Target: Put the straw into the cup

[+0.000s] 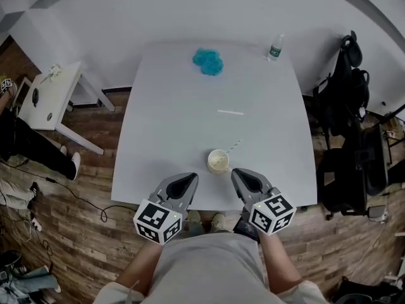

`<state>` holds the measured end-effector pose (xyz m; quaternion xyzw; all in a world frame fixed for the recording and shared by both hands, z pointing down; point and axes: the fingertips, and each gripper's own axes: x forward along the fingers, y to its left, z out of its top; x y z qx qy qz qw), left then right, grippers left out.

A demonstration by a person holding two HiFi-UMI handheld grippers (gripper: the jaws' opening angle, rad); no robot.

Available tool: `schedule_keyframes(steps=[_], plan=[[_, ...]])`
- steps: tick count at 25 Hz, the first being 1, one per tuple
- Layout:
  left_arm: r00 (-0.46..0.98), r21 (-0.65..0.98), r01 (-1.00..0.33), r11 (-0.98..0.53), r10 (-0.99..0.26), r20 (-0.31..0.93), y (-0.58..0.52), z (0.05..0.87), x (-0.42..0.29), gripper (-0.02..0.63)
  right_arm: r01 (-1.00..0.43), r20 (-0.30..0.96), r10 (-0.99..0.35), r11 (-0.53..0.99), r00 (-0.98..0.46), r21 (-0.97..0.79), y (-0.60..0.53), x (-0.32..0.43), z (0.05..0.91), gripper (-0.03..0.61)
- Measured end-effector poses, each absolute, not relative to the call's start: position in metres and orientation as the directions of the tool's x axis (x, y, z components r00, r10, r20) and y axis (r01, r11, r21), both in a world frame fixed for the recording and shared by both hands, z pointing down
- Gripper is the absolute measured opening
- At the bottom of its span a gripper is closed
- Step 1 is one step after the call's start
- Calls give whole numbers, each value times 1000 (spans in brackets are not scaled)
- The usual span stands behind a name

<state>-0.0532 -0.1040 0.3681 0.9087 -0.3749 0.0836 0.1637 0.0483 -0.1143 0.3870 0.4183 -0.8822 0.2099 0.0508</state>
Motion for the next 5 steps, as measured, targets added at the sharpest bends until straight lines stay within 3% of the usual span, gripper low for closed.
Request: schedule_keyframes(steps=[5], plan=[[710, 242, -703, -668, -643, 288, -96, 369, -55, 18, -756, 275, -711, 555, -647, -346, -107, 45, 389, 5]])
